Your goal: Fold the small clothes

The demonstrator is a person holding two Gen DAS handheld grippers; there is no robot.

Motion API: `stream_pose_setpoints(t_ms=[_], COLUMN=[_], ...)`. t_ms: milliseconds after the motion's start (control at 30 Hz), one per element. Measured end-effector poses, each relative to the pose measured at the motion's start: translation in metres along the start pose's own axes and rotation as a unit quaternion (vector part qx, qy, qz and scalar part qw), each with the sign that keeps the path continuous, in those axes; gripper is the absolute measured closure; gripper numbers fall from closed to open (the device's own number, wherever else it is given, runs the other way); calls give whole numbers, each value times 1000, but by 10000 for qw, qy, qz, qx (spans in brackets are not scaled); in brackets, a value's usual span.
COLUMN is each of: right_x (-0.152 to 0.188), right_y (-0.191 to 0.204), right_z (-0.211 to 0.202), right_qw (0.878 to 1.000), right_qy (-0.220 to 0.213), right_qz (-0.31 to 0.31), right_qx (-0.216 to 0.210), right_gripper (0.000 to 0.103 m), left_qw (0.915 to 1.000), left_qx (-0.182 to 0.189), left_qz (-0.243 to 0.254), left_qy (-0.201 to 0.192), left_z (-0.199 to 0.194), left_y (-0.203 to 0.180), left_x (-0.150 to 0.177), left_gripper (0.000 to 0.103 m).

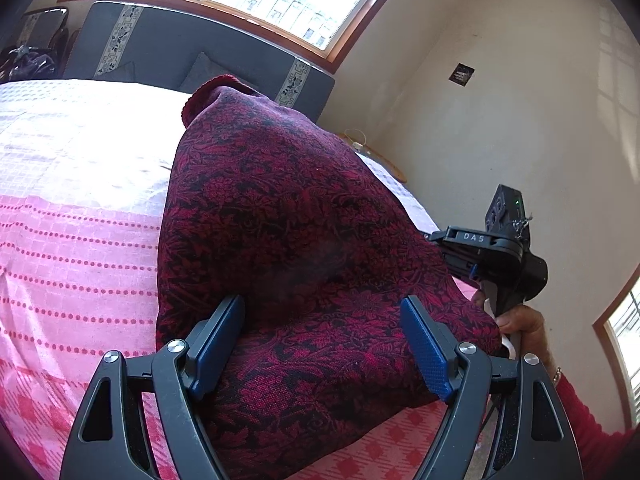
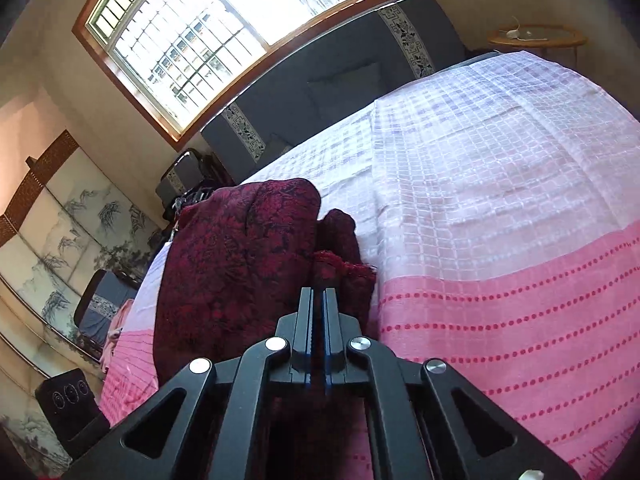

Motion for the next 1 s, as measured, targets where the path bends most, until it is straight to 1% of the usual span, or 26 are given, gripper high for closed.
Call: stream_pose_setpoints(t_ms=[67, 100, 133, 167, 200, 267, 333, 367, 433, 467, 500, 533, 567, 633, 700, 767, 800, 867, 933, 1000], right_x=[8, 8, 6, 2, -3, -12, -21, -25, -31, -33, -34, -33, -34, -31, -28, -19, -16, -12, -12, -13], right_y=[-11, -12, -11, -8, -4, 8, 28, 38, 57, 63, 64, 63, 62, 64, 56, 42, 31, 18, 17, 22], right_z=[9, 6, 2, -3, -7, -13, -7, -1, 13, 20, 27, 29, 22, -2, -15, -5, 4, 23, 30, 30], right_qw=[9993, 9990, 9983, 9970, 9961, 9968, 9975, 9977, 9975, 9976, 9977, 9981, 9986, 9978, 9966, 9956, 9967, 9992, 9994, 9990], right_qy=[130, 69, -18, -80, -138, -190, -68, 3, 151, 192, 291, 298, 124, -328, -542, -464, -353, -125, -113, -133], right_qz=[282, 343, 435, 508, 537, 374, 87, -28, -322, -488, -560, -502, -457, -554, -624, -691, -573, -295, -239, -328], right_qx=[-199, -264, -399, -576, -685, -680, -694, -670, -616, -452, -233, -177, -217, -143, 61, 435, 453, 229, 206, 278], right_gripper=[100, 99, 95, 95, 94, 87, 59, 56, 56, 62, 94, 93, 94, 95, 95, 95, 95, 95, 94, 93], left_qw=[10000, 10000, 10000, 10000, 10000, 10000, 10000, 10000, 10000, 10000, 9999, 9999, 9999, 9999, 10000, 9999, 9998, 9997, 9997, 9998], left_qx=[54, 61, 57, 39, 11, -24, -26, -24, -41, -58, -83, -91, -90, -32, -8, -27, -36, -69, -83, -62], left_qz=[-42, -46, -52, -49, -29, 15, 19, 9, 3, 15, 32, 44, 51, 57, 82, 151, 196, 254, 248, 204], left_qy=[4, -3, -6, -8, -9, -9, -24, -40, -68, -74, -79, -77, -77, -87, -52, -21, -19, 1, -4, 10], left_z=[0, -1, -1, 0, 0, 0, 1, 0, 1, 1, 0, 0, 0, -1, 0, 1, 1, 2, 1, 3], left_y=[2, 3, 3, 3, 2, 0, 0, -1, -2, -3, -3, -4, -4, -6, -7, -8, -10, -11, -11, -11], left_x=[0, 0, 0, 0, 0, 1, 2, 2, 3, 4, 5, 5, 6, 8, 9, 9, 9, 9, 9, 9], left_gripper=[23, 23, 23, 23, 23, 22, 22, 22, 22, 22, 22, 22, 22, 22, 22, 22, 22, 21, 21, 20])
Point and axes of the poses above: each gripper's, at about its wrist camera, not at the fingertips, and z roughly the way its jaws point, y to its left, x to its underside, the point moved 8 cm from there along z, roughly the way its jaws point, and after that the axes turned 6 degrees about y, right-handed, at the moved point
